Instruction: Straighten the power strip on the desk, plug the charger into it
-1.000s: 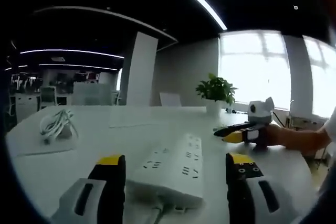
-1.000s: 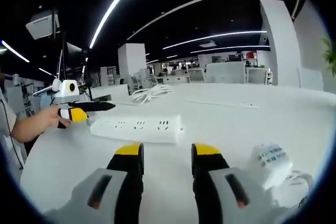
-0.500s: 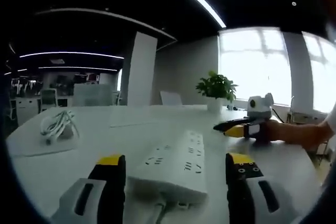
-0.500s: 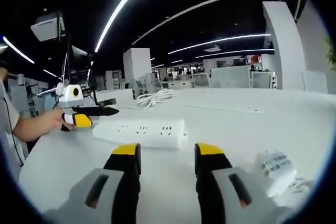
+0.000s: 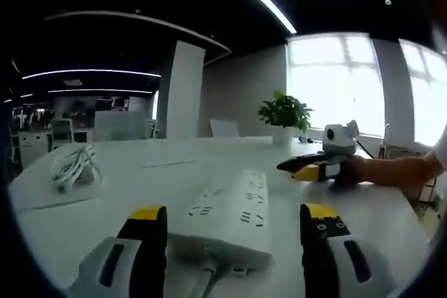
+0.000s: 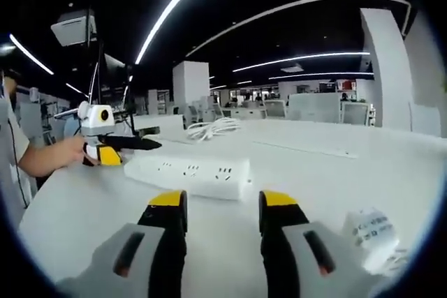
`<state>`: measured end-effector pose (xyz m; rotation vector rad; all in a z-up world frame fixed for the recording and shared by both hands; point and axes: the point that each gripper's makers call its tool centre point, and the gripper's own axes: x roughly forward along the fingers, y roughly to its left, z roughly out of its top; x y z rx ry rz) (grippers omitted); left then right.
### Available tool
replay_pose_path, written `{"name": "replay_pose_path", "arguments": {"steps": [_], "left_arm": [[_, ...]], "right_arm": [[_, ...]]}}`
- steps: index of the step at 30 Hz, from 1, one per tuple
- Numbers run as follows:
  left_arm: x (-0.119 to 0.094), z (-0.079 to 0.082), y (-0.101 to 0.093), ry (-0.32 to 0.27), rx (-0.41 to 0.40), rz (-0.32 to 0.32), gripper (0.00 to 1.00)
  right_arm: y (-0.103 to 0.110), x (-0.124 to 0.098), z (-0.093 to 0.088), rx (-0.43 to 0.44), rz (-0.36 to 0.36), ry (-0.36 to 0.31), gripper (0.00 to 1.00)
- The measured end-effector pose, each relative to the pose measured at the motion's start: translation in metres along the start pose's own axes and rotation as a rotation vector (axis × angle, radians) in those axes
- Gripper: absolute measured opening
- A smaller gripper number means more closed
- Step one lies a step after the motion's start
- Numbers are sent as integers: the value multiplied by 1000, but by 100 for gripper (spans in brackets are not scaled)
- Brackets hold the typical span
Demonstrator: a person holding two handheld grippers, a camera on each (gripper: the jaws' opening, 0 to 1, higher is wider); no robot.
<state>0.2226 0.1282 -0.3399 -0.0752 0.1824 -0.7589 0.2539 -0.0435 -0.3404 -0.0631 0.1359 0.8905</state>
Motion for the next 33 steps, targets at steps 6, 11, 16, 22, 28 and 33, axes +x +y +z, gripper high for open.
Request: {"name": "replay_pose_path", "arguments": {"steps": [6, 11, 16, 22, 28, 33], "left_arm": [[-1, 0, 0, -4, -14, 6, 80], [-1, -1, 1, -1, -22, 7, 80], [-2, -2, 1, 3, -18, 12, 80], [0, -7, 3, 28, 10, 26, 80], [1, -11, 6, 46, 13, 41, 80], [1, -12, 7, 52, 13, 48, 79]], "right_arm": [[10, 5, -7, -43, 38, 40, 41], [4, 7, -4, -30, 33, 32, 41], [0, 10, -3, -1, 42, 22, 41], [-2, 14, -3, 1, 42, 20, 41], [-8, 20, -2, 0, 47, 18, 41], [-11, 23, -1, 3, 46, 17, 41]]}}
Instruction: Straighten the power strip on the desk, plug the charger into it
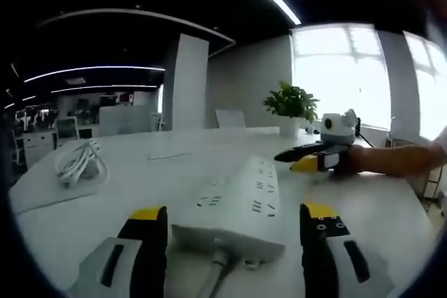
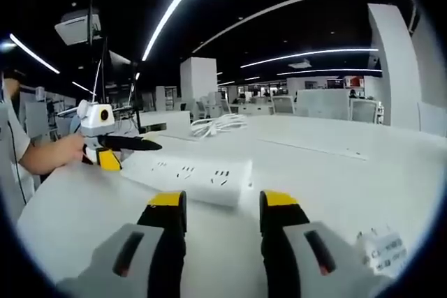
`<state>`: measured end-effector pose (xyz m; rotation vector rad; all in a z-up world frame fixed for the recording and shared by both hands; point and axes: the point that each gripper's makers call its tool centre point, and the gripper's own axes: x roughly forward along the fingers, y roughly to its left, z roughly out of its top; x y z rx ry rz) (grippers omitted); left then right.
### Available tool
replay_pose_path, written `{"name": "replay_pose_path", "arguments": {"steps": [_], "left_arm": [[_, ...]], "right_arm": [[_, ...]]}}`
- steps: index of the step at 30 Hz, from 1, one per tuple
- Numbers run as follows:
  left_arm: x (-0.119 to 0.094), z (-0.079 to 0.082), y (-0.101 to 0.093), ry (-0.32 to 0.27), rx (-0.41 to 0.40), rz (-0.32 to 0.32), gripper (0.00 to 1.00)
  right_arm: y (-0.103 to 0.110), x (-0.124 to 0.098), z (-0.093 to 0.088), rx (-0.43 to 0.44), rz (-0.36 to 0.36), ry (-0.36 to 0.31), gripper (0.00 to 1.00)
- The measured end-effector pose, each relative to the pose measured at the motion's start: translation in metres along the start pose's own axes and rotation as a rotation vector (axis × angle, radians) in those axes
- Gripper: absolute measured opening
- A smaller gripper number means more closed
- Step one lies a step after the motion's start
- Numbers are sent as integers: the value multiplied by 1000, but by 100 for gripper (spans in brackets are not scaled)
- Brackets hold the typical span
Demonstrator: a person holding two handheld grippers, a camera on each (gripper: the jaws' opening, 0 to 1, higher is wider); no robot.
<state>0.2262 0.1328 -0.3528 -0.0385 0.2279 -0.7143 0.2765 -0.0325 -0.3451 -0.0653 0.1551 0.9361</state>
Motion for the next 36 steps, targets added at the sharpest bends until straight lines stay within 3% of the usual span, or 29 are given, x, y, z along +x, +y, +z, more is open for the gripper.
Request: {"name": "replay_pose_path", "arguments": {"steps": [8, 36], "left_arm": [[2, -2, 1, 12, 5, -1, 79], [5, -8, 1, 43, 2, -15, 79]], "right_arm": [[2, -1, 2, 23, 3, -10, 41], [6, 11, -2, -32, 42, 17, 40]]}}
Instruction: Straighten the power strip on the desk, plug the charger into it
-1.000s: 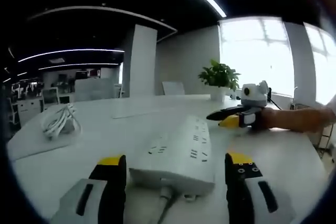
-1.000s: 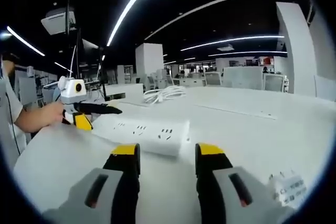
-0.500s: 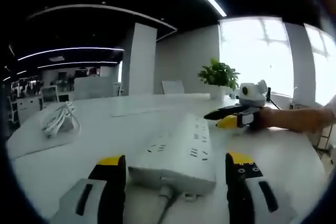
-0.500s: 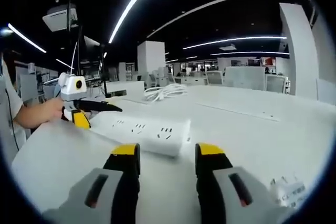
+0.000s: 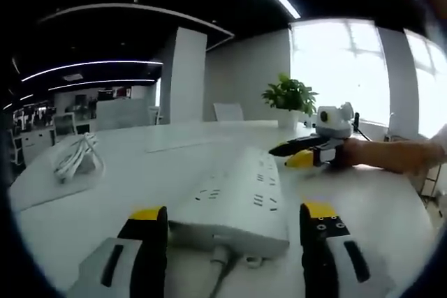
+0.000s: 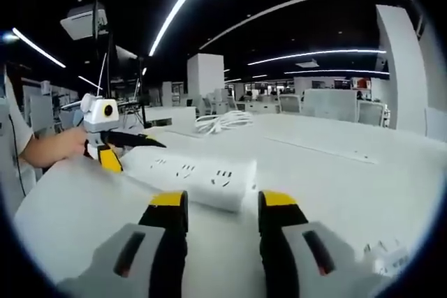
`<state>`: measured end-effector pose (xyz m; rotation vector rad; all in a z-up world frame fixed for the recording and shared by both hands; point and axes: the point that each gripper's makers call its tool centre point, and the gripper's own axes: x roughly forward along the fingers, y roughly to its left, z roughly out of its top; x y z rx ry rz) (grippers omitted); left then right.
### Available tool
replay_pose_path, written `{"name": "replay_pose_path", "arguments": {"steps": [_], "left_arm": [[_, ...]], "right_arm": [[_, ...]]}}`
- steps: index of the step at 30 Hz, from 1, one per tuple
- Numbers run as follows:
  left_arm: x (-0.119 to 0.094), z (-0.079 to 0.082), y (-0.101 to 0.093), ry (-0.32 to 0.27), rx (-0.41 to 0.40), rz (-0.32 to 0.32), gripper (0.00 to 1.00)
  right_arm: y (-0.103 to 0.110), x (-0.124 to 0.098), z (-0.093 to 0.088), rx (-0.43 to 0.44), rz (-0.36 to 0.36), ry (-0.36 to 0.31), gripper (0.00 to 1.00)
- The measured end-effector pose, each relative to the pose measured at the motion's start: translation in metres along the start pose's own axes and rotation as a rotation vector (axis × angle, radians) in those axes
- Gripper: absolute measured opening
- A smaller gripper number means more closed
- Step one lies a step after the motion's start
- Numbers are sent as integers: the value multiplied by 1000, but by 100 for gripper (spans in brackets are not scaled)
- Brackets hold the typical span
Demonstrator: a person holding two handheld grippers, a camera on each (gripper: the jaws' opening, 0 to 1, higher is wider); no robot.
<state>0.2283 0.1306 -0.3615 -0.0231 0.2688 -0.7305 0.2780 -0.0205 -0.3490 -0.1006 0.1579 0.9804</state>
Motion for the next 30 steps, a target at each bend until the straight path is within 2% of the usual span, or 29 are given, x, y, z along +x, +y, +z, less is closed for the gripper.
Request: {"name": "replay_pose_path", "arguments": {"steps": [12, 20, 30], "left_arm": [[2, -3, 1, 17, 9, 4, 79], [3, -5, 3, 29, 20, 11, 78], [4, -7, 4, 42, 25, 14, 76]], "right_arm": [[-3, 7, -4, -21, 0, 28, 40], [-1, 7, -2, -2, 8, 18, 39], [-1, 7, -4, -21, 12, 27, 39]]}}
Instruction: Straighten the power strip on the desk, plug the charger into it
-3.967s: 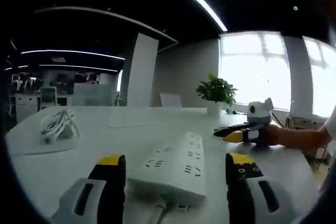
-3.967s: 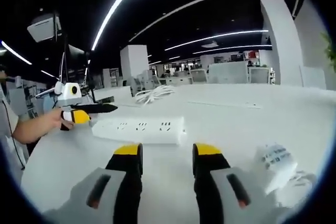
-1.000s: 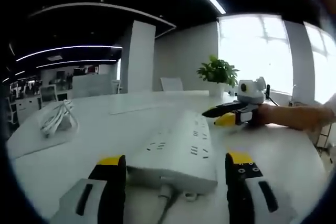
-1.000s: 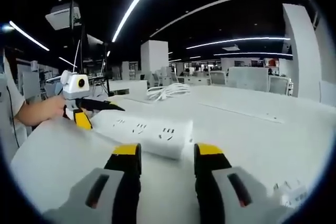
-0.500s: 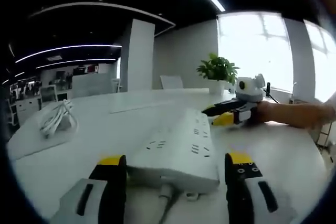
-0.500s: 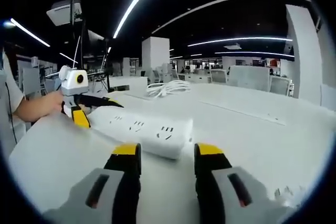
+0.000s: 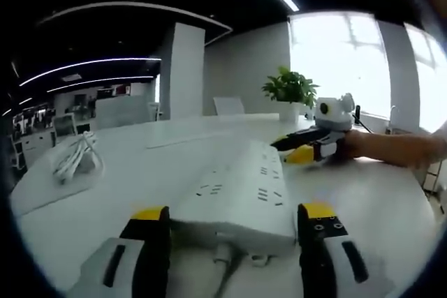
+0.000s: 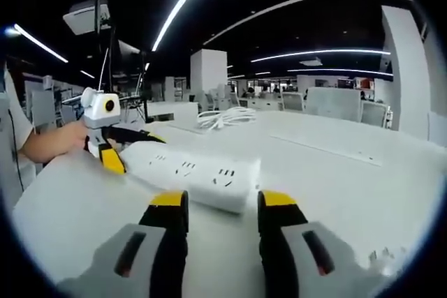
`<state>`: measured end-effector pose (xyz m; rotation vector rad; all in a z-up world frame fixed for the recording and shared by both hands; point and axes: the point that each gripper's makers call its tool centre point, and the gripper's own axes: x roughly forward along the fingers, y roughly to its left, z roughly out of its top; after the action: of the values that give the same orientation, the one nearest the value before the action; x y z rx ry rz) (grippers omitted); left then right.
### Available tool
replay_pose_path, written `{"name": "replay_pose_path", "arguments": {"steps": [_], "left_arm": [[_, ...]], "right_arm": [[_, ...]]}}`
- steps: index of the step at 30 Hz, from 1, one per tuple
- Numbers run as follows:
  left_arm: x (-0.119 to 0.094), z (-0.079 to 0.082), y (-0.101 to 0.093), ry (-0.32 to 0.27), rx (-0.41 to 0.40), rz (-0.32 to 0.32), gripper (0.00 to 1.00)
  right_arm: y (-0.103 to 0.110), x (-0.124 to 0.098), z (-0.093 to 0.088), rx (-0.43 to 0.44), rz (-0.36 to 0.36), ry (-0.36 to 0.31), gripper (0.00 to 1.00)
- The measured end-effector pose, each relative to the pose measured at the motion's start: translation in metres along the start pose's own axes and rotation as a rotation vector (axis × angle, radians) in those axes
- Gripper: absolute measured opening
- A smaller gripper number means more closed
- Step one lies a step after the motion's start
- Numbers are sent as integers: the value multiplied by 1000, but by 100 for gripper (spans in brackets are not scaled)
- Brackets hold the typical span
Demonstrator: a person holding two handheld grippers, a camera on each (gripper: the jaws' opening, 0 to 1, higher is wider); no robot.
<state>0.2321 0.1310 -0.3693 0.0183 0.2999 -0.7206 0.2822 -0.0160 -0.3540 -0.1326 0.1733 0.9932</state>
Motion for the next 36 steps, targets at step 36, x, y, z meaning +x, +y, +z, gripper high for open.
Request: {"name": "replay_pose_path", "arguments": {"steps": [36], "left_arm": [[1, -5, 2, 23, 19, 3, 73]], "right_arm": [[10, 2, -1, -16, 8, 8, 37]]}}
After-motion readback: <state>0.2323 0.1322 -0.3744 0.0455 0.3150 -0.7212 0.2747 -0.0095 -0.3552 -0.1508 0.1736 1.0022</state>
